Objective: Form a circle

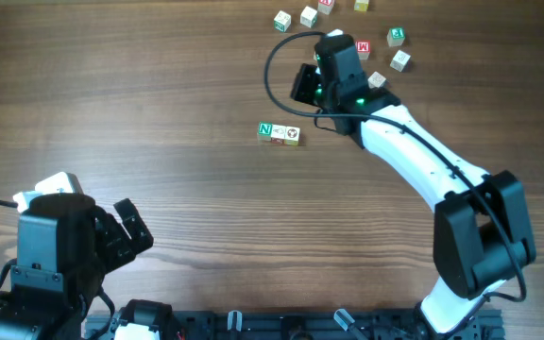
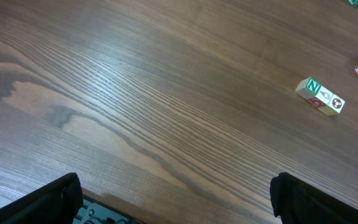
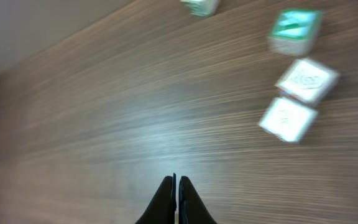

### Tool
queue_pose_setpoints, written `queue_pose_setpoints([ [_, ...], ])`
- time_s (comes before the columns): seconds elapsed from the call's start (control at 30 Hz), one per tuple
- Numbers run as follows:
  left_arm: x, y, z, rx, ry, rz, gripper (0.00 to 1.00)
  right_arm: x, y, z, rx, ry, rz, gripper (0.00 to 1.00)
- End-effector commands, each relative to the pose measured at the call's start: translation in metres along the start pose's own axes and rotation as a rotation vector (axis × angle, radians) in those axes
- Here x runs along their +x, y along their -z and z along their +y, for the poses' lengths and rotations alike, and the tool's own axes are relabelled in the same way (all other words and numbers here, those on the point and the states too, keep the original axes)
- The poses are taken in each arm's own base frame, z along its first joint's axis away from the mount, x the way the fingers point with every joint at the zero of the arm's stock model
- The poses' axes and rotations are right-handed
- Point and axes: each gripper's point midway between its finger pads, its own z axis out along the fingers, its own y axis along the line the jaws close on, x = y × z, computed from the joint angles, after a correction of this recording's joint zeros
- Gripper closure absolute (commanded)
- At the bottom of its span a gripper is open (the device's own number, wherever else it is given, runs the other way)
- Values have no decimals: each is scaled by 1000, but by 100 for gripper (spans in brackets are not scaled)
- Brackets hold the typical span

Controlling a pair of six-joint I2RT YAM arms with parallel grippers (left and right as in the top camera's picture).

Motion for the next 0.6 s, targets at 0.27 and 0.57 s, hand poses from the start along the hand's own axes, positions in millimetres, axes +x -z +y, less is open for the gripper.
queue_pose_setpoints([
  [0.27,-1,-1,3,-18,17,-9,0,108,-64,54,-104,157,151,95],
  [0.57,-1,-1,3,-17,17,-9,0,129,-70,66,-35,227,86,95],
])
